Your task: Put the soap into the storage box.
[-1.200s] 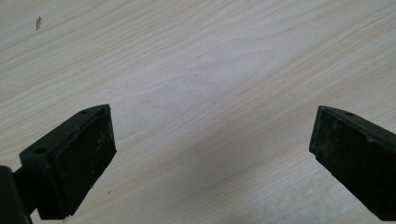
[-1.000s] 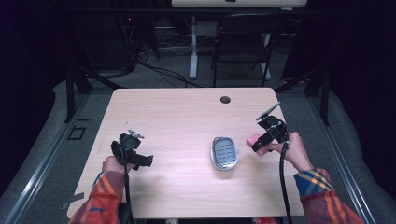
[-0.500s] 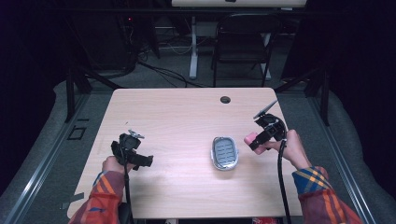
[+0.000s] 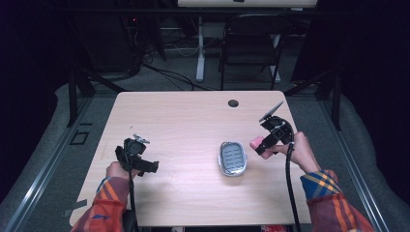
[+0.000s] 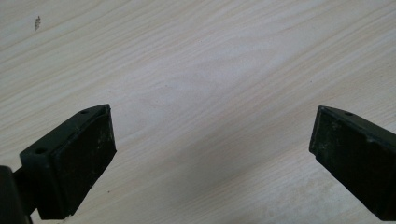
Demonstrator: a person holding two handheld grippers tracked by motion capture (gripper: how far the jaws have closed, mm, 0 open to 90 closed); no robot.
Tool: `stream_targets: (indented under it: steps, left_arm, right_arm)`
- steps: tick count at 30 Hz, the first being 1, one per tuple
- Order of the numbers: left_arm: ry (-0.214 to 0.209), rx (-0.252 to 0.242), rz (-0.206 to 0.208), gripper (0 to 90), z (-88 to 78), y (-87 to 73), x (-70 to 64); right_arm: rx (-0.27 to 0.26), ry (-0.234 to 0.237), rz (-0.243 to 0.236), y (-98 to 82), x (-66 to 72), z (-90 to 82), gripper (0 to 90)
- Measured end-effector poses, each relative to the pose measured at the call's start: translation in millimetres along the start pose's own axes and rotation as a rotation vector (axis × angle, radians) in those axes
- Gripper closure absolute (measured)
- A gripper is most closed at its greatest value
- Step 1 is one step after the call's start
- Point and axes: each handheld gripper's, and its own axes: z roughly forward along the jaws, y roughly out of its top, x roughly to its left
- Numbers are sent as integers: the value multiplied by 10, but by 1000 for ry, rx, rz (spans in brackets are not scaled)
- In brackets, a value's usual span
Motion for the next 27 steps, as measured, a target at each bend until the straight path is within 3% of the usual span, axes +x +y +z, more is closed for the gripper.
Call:
stream_targets:
  steps: [8, 12, 27]
  left_arm:
    - [-2, 2, 1, 3, -2, 0, 6]
    - [-1, 2, 7, 3, -8, 2, 3]
    - [-6, 10, 12, 3, 2, 2, 6]
  right_arm:
    - [6, -3, -11, 99, 64, -70, 359]
    - [22, -25, -32, 157, 113, -89, 359]
    - [49, -23, -67, 319, 265, -22, 360]
